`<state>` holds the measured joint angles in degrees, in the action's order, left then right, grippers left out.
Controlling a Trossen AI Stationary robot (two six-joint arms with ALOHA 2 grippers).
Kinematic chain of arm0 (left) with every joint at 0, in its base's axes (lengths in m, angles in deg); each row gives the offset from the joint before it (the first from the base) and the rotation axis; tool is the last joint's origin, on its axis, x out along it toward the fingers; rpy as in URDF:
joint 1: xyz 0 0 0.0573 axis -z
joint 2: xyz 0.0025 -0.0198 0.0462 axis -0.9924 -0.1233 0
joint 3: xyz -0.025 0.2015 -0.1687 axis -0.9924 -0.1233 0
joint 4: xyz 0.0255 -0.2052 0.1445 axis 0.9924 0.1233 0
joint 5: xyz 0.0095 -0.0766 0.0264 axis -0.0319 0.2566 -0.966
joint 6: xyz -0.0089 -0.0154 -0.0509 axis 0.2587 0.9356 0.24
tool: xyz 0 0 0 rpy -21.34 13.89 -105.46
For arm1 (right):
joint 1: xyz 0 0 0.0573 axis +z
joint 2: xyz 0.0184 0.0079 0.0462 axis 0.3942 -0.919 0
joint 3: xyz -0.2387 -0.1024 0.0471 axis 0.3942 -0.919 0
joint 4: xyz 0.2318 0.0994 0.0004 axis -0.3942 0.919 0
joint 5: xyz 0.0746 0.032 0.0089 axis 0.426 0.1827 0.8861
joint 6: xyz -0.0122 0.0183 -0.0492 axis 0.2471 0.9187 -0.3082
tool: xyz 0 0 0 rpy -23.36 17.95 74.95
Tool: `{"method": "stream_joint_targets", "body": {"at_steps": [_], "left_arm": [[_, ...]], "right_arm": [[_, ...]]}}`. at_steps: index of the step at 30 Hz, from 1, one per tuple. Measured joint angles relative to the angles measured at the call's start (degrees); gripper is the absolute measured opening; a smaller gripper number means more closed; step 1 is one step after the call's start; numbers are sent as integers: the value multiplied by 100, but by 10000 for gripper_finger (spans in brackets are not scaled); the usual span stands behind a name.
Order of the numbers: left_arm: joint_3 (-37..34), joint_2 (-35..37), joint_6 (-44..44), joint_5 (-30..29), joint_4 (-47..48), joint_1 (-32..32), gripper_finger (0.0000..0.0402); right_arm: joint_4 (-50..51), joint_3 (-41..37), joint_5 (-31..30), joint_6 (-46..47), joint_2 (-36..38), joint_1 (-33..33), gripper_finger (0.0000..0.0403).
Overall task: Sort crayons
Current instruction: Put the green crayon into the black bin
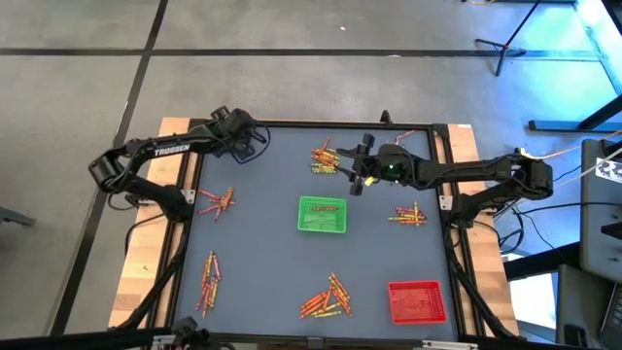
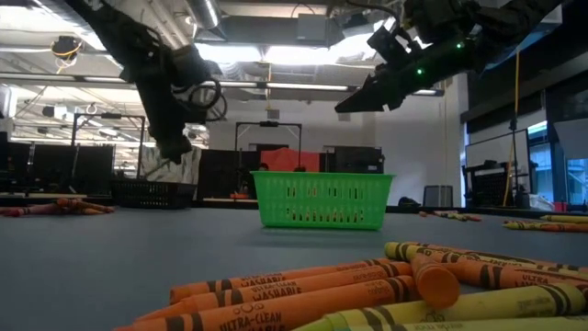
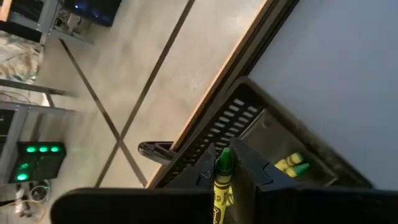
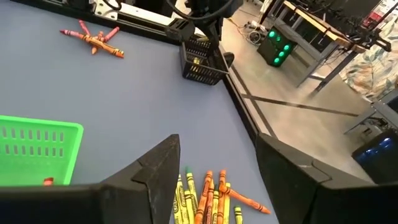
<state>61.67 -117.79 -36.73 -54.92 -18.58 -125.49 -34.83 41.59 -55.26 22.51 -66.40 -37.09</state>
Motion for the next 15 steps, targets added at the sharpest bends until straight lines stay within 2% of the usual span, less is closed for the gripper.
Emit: {"method": "stream_joint_targets", "body": {"at_steps": [8, 15], "left_arm": [[-2, -302, 150, 114, 286, -236, 15], [-2, -304, 306, 125, 232, -237, 77]], "right_arm": [[240, 0, 4, 109, -2, 2, 209], [351, 0, 4, 212, -2, 2, 209]]}}
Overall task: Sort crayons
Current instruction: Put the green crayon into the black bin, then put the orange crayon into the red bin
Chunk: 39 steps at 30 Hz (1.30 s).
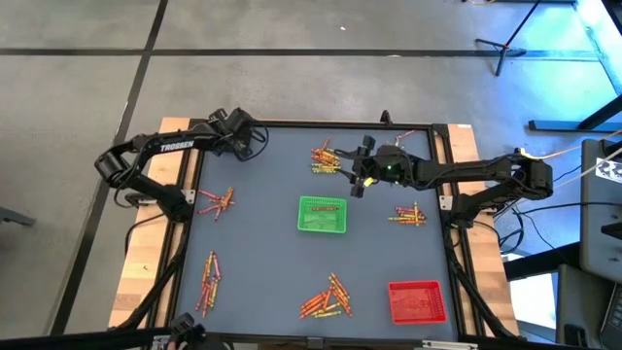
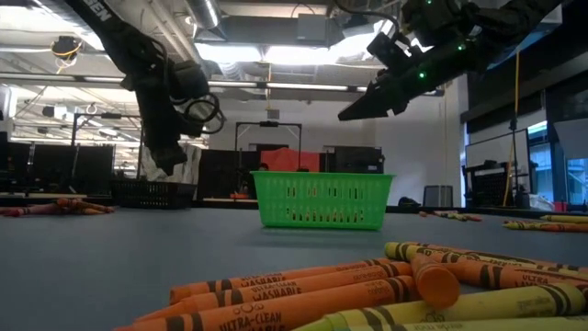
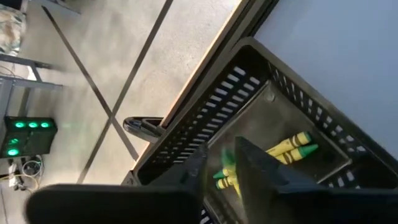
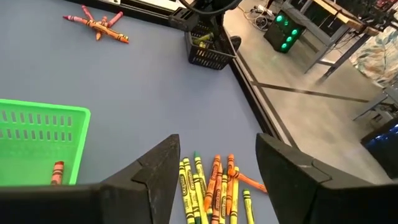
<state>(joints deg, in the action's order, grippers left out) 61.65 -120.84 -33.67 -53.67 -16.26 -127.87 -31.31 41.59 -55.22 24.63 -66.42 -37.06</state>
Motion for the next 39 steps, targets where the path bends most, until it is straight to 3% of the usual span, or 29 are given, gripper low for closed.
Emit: {"method": "stream_joint_targets", "body": {"at_steps": [4, 7, 14, 20, 27, 33, 39], "left_arm": [[0, 166, 134, 9, 3, 66, 114], [0, 439, 208, 335, -129, 180, 124], [2, 991, 292, 1964, -1237, 470, 123], [2, 866, 295, 3495, -2719, 673, 123], [2, 301, 567, 4367, -4462, 998, 123], [1, -90, 952, 4595, -5213, 1453, 123], [0, -90, 720, 4398, -5293, 1805, 123]], "right_arm": [[2, 0, -8, 55, -2, 0, 209], [8, 0, -176, 55, -2, 0, 209], [160, -2, -1114, 328, 166, 0, 209], [857, 0, -1775, 551, 542, -7, 209], [1437, 0, -2658, 830, 778, -161, 209], [1938, 0, -2303, 1647, 780, -1112, 209], [2381, 0, -1186, 2419, 779, -2319, 209]]}}
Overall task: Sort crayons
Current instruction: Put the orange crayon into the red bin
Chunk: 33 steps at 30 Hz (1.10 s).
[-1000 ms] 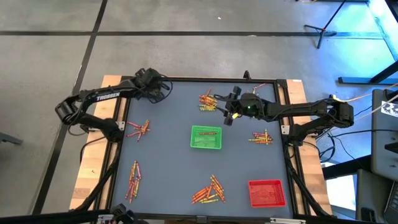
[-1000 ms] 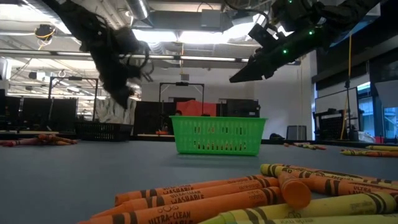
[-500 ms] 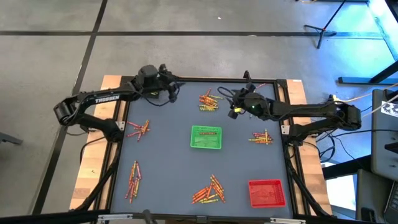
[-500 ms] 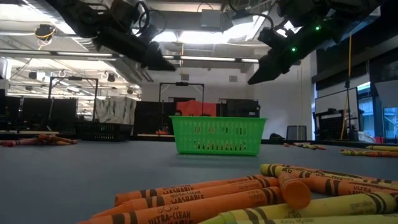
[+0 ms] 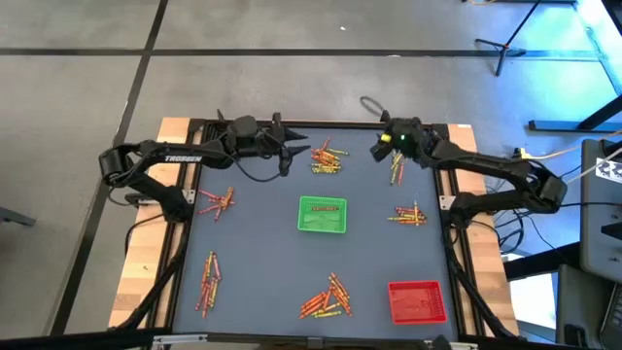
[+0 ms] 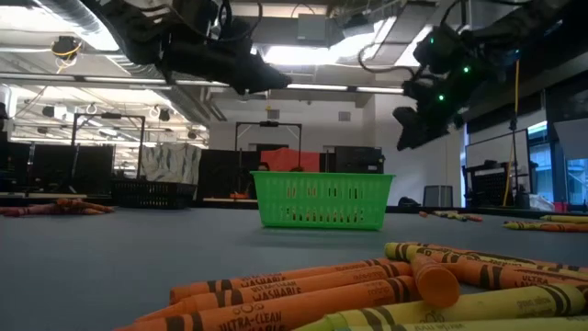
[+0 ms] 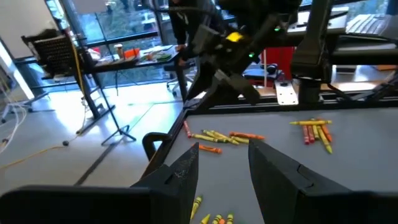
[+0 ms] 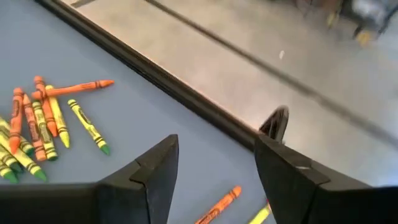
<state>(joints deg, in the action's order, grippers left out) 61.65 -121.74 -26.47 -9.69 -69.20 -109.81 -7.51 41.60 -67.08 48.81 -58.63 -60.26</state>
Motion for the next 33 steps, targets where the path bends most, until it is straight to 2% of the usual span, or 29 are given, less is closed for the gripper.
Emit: {"method": "stream_joint_targets", "body": {"at_steps": [5, 11, 16, 22, 28, 33], "left_arm": [[0, 0, -21, -115, -2, 134, 123], [0, 3, -24, -379, -3, 184, 123], [0, 5, -24, -412, -1, 184, 123], [0, 7, -27, -417, 34, 182, 123], [0, 7, -29, -419, 43, 182, 123], [0, 7, -30, -418, 43, 182, 123]], "right_arm": [[353, 24, 988, 500, -210, -699, 209], [1456, 613, 1476, 1050, -860, -1004, 209], [2353, 1142, 1544, 1252, -1502, -995, 209], [2182, 1287, 1543, 1451, -2177, -992, 209], [2030, 1287, 1901, 1676, -2590, -988, 209], [2025, 1291, 1516, 1713, -2820, -988, 209]]}}
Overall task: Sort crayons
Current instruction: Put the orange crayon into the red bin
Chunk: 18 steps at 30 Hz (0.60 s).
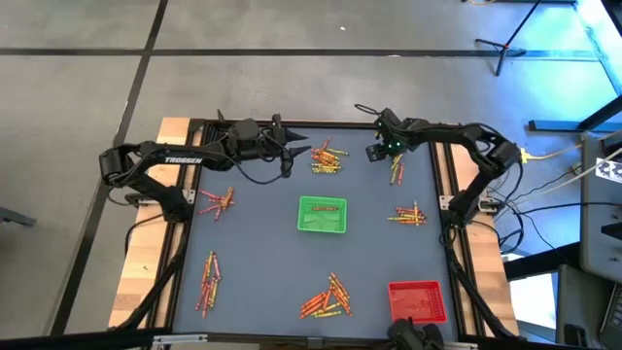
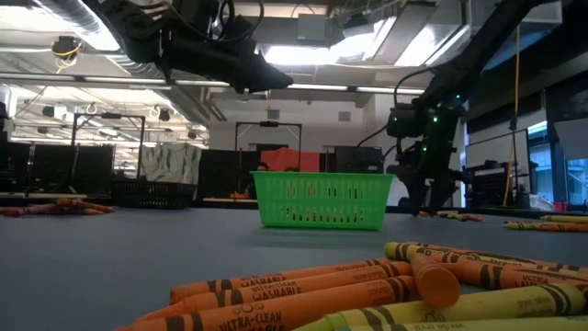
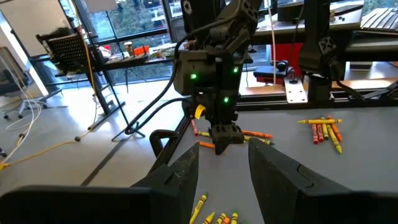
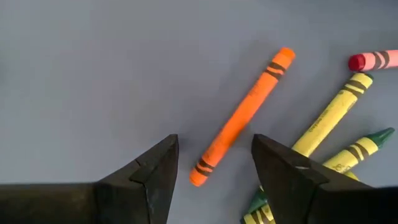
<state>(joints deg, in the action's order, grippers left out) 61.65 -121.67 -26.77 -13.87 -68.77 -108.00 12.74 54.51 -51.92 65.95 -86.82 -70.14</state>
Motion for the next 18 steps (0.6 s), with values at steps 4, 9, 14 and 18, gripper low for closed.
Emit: {"method": "stream_joint_targets", "body": {"at_steps": [4, 9, 14, 18], "left_arm": [[0, 0, -1, -1, -2, 0, 123], [-2, 0, -1, 1, -2, 0, 123], [-2, 0, -1, 1, -2, 0, 123], [-2, 0, -1, 1, -2, 0, 123]], "right_arm": [[-117, 1, 26, -34, -27, 1, 209], [-113, -4, 13, -61, -27, 1, 199], [-96, -6, 13, -195, -27, 1, 143], [-95, -8, -100, -304, -27, 1, 92]]}}
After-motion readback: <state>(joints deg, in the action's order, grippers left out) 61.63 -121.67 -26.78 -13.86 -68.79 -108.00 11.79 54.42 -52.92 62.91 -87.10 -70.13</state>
